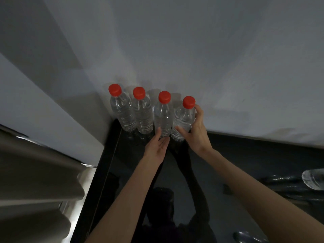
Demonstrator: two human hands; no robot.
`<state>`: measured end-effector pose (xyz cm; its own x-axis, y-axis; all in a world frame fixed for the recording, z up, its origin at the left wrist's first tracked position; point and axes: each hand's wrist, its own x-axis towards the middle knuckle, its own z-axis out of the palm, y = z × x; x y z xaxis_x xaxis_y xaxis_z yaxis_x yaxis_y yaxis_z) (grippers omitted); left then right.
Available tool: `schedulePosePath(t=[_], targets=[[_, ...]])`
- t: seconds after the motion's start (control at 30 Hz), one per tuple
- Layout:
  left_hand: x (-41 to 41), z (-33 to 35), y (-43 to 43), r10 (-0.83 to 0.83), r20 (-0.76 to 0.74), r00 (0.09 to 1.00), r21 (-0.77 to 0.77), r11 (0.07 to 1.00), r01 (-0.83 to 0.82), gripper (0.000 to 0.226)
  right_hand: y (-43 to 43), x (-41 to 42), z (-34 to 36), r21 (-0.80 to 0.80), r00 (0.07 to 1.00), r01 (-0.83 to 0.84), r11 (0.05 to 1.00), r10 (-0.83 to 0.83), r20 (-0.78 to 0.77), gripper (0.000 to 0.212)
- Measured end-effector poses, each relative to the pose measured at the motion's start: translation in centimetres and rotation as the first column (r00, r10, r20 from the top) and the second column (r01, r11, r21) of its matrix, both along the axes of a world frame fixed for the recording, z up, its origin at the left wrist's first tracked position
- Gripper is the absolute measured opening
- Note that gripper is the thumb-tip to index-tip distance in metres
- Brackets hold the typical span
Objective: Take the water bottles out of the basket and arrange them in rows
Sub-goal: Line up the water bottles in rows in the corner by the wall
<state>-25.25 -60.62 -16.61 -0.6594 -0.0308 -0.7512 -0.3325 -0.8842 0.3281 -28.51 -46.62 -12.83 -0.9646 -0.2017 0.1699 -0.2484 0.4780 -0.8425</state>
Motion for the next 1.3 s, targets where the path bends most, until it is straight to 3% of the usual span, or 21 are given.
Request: schedulePosePath(t=[0.17,0.43,0.63,0.77,0.83,0.97,1.1,1.2,1.3], targets=[[-1.2,-0.5,-0.6,0.050,0.003,0.999,-0.006,0.999,-0.050,0.053,-0.9,-0.7,-0.5,0.004,0.999,0.030,1.000,-0.030,-0.015,0.086],[-0.8,0.4,-0.7,-0.012,0.019,1.000,-0.060,0.998,0.013,0.053,-1.4,-0.9,-1.0,0.013,0.997,0.070,0.997,-0.069,-0.032,0.090],[-0.1,1.8,-0.6,-0.146,0.016,0.989,-0.135,0.980,0.147,0.058,-1.9,-0.4,-0.1,-0.015,0.986,0.147,0.989,-0.146,0.079,0.090],[1.2,3.7,-0.5,-0.205,-0.051,0.977,-0.192,0.963,0.192,0.042,-1.5,-0.4,1.2,0.028,0.984,0.080,0.996,-0.084,0.159,0.090],[2.5,4.8,-0.5,-0.255,-0.085,0.963,-0.258,0.939,0.226,0.048,-0.8,0.1,2.2,0.035,0.978,0.038,0.999,-0.045,0.204,0.090],[5.8,7.5,-0.3,-0.352,-0.085,0.932,-0.498,0.825,0.266,0.049,1.8,3.4,5.5,0.127,0.978,0.018,0.992,-0.044,0.202,0.073],[9.6,11.0,0.7,-0.473,-0.073,0.878,-0.729,0.626,0.276,0.025,5.7,8.7,9.4,0.164,0.996,0.062,0.985,-0.071,0.052,0.042],[12.4,13.4,2.1,-0.559,-0.109,0.822,-0.828,0.508,0.236,0.021,8.6,12.8,11.8,0.148,0.996,0.084,0.986,-0.076,-0.056,0.031],[15.2,14.9,4.2,-0.677,-0.107,0.728,-0.942,0.304,0.145,0.026,11.7,16.7,13.5,0.205,0.983,0.130,0.970,-0.099,-0.156,0.028]])
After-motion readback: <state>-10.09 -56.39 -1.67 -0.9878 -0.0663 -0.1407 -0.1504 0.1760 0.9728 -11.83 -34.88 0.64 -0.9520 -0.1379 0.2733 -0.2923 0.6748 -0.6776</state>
